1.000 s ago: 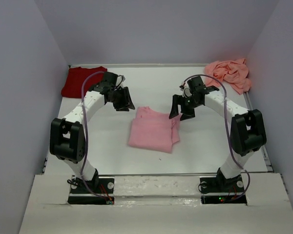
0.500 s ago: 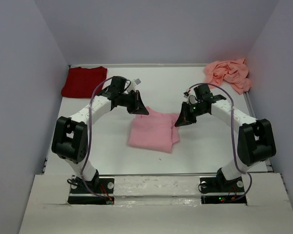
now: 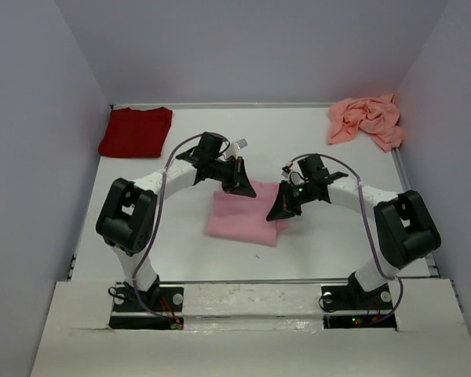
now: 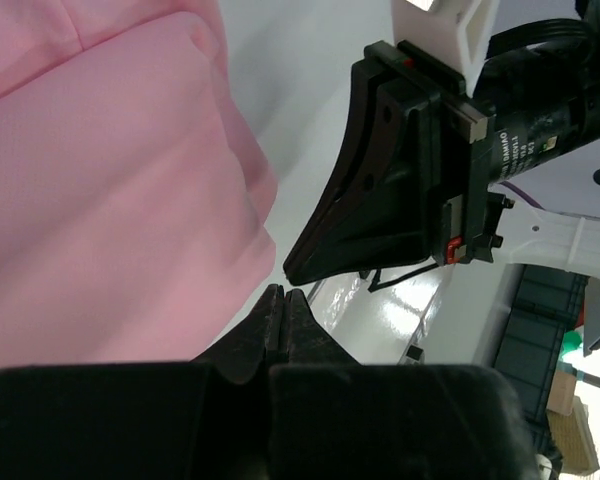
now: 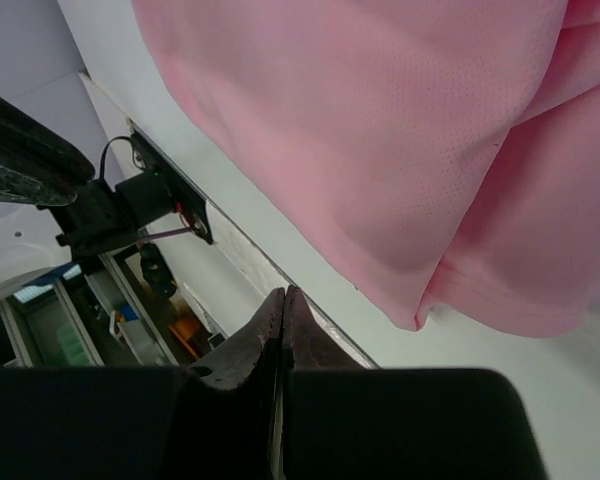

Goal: Fold and stack the t-shirts
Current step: Fold the tshirt

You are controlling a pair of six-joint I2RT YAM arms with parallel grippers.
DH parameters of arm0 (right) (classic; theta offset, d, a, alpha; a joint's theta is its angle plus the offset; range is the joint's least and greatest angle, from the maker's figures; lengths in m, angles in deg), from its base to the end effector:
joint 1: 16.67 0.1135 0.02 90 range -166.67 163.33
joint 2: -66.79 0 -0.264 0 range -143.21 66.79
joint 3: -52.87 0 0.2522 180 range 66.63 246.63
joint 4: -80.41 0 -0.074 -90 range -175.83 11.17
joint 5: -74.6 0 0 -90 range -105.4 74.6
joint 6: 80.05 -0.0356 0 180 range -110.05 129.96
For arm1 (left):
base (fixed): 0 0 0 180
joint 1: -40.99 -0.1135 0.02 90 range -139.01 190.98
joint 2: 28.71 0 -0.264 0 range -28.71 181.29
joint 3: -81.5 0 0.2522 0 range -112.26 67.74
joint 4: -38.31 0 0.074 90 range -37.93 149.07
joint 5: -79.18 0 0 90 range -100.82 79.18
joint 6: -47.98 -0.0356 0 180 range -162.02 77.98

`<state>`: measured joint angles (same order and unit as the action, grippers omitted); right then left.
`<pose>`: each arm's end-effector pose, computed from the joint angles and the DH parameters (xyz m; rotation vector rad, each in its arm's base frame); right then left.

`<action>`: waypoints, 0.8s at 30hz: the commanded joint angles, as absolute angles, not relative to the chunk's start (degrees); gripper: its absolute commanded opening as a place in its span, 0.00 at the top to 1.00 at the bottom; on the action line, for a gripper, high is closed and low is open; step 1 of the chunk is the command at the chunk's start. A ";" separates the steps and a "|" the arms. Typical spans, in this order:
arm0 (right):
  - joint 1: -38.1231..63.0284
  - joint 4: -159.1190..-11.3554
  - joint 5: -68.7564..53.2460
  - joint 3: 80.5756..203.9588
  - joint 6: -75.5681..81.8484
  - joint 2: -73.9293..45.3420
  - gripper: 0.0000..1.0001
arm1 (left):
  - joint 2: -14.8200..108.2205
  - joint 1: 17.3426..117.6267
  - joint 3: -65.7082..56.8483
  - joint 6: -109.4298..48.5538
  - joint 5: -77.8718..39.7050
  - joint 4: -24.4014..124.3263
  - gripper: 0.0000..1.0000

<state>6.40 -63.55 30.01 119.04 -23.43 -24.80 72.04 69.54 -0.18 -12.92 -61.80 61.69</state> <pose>0.2683 0.1418 0.1822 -0.0447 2.7828 1.3532 0.3195 -0.2053 0.2254 0.4929 2.4040 -1.5132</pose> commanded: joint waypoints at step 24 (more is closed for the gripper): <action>14.00 -88.46 37.69 107.94 -38.12 -32.61 1.00 | 81.86 74.47 4.99 -9.50 -67.07 50.66 1.00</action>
<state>13.11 -83.83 35.72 108.81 -37.27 -30.20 81.84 74.00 4.85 -10.14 -64.84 53.17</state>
